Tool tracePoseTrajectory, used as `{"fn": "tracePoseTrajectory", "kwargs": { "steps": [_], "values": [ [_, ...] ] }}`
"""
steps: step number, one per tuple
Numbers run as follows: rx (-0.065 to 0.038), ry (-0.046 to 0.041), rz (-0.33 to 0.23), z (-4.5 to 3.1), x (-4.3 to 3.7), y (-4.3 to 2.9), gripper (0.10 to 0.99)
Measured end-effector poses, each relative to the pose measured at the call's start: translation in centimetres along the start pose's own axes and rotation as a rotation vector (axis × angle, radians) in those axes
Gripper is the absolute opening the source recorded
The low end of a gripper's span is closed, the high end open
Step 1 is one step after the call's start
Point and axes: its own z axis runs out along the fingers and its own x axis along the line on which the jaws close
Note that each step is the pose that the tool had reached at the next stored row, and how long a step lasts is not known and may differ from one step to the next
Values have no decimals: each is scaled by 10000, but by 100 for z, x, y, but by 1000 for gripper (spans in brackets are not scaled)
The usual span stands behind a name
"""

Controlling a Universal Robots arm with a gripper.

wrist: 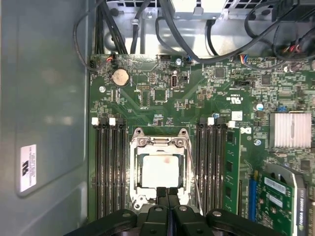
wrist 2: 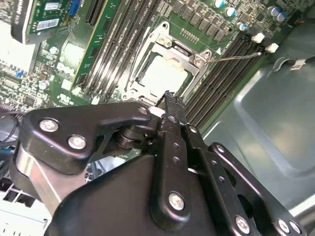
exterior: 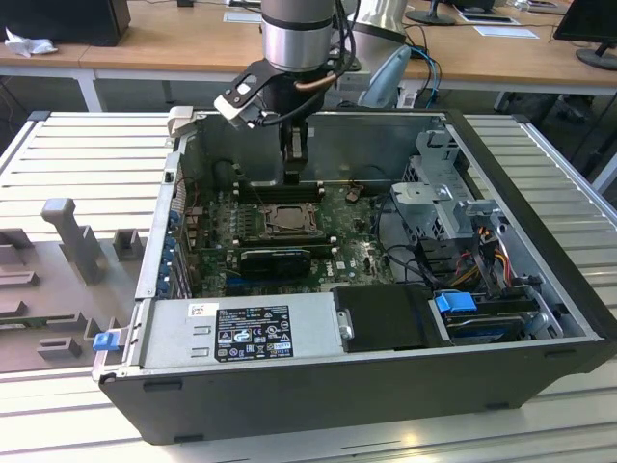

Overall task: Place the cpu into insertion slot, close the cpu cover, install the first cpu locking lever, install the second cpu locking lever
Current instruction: 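Install the first cpu locking lever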

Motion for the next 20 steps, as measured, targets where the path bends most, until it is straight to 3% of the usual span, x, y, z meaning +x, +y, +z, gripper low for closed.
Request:
{"fn": "tracePoseTrajectory", "kwargs": {
  "steps": [4,8,12,20],
  "values": [
    [-1,-26,-61,-45,1,1,106],
    [10,-12,-1348,-45,1,0,106],
    [16,-9,-2027,-41,0,0,106],
    [23,1,-2864,-41,0,0,106]
  ]
}}
